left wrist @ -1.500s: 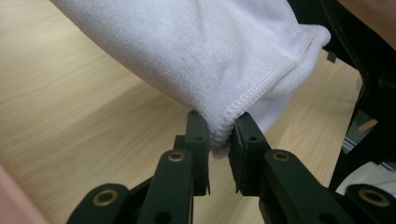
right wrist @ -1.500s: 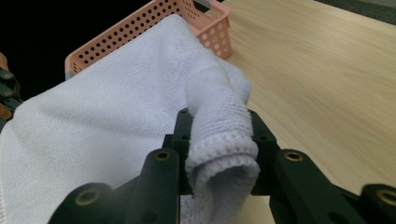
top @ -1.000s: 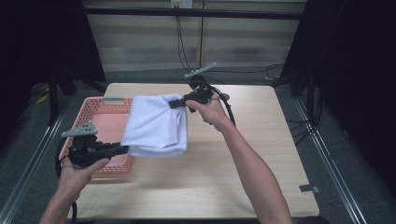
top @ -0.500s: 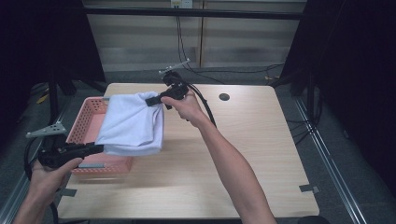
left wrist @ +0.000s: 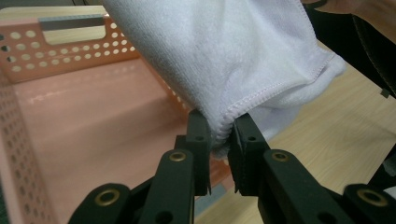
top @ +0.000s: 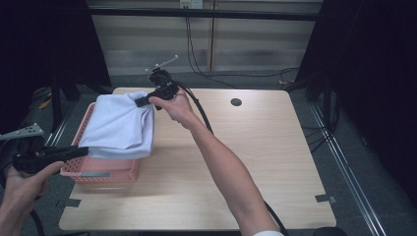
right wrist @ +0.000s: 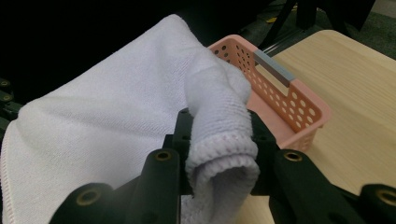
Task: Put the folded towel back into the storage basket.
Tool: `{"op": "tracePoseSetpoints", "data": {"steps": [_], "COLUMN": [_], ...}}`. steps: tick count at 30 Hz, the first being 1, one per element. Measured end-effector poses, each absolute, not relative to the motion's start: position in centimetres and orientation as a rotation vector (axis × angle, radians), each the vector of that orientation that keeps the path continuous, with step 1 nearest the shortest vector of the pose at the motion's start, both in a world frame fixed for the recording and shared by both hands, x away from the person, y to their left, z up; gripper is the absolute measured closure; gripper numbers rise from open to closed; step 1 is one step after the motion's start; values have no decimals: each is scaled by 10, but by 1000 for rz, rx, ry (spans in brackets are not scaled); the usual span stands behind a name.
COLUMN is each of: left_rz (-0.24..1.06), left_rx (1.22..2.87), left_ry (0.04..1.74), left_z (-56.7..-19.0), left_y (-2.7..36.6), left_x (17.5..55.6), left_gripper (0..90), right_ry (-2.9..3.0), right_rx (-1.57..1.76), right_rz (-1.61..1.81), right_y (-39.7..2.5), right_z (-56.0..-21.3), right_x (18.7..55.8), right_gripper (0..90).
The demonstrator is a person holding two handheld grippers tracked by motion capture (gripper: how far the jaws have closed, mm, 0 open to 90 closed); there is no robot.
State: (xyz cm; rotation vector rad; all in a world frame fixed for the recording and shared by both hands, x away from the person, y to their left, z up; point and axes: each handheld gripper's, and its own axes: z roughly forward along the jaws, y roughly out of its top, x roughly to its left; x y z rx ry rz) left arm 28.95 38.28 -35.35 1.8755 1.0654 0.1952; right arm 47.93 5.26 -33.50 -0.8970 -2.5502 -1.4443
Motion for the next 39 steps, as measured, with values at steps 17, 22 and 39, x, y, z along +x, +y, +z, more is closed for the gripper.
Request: {"op": "tracePoseSetpoints", "data": {"steps": [17,22,39], "left_rz": [183,187,182], "left_rx": [1843,1840,1877], "left_ry": [1208,1233,1308], "left_z": [-383,-388,-408], "left_y": [427,431,432], "left_x": [295,294,300], "left_gripper": [796,796,795], "right_ry": [-2533,-2552,-2539], "right_rx": [-945,-953,-972], "right_rz": [-1406,-1379,-1356], "right_y": [103,113,126], "right_z": [-368,-375,-406], "right_x": [481,483,489], "right_gripper": [713,713,711]}}
